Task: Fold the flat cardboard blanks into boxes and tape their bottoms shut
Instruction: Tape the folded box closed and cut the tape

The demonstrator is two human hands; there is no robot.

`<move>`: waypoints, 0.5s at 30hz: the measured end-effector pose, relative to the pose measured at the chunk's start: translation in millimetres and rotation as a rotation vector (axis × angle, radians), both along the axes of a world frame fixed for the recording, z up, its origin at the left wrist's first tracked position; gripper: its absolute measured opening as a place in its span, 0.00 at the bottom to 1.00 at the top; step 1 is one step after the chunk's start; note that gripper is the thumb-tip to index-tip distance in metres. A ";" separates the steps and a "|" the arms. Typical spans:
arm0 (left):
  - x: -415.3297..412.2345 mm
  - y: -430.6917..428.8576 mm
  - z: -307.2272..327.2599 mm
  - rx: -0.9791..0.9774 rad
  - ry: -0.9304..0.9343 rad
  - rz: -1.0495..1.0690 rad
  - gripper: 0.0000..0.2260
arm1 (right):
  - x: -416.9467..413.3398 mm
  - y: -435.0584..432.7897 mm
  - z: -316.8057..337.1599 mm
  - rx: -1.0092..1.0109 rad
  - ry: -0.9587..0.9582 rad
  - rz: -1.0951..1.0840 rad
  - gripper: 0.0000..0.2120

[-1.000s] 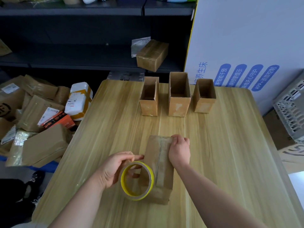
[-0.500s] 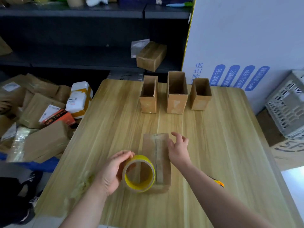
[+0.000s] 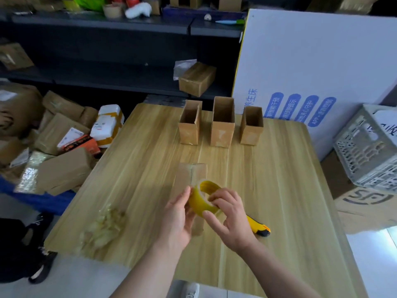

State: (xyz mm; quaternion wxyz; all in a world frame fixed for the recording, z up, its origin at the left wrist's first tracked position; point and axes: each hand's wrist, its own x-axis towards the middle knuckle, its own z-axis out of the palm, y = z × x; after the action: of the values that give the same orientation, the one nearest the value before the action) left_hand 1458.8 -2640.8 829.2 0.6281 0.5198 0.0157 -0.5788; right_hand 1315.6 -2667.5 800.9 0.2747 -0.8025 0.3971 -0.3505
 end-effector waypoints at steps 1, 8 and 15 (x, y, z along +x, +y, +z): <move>-5.6 2.9 0.7 -0.001 -0.082 0.041 0.04 | -4.7 -0.4 1.4 0.031 0.009 -0.017 0.26; -11.0 33.0 -2.1 0.038 -0.377 0.311 0.05 | -38.5 -5.3 21.0 0.257 0.146 -0.013 0.22; -15.6 52.8 -24.1 0.085 -0.413 0.449 0.07 | -42.7 -17.5 26.6 0.286 0.309 0.027 0.24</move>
State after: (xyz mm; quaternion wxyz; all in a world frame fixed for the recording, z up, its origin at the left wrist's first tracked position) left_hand 1443.3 -2588.0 805.1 0.7079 0.6358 0.0262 -0.3066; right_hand 1272.9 -2684.9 827.5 0.3262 -0.8049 0.4694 -0.1595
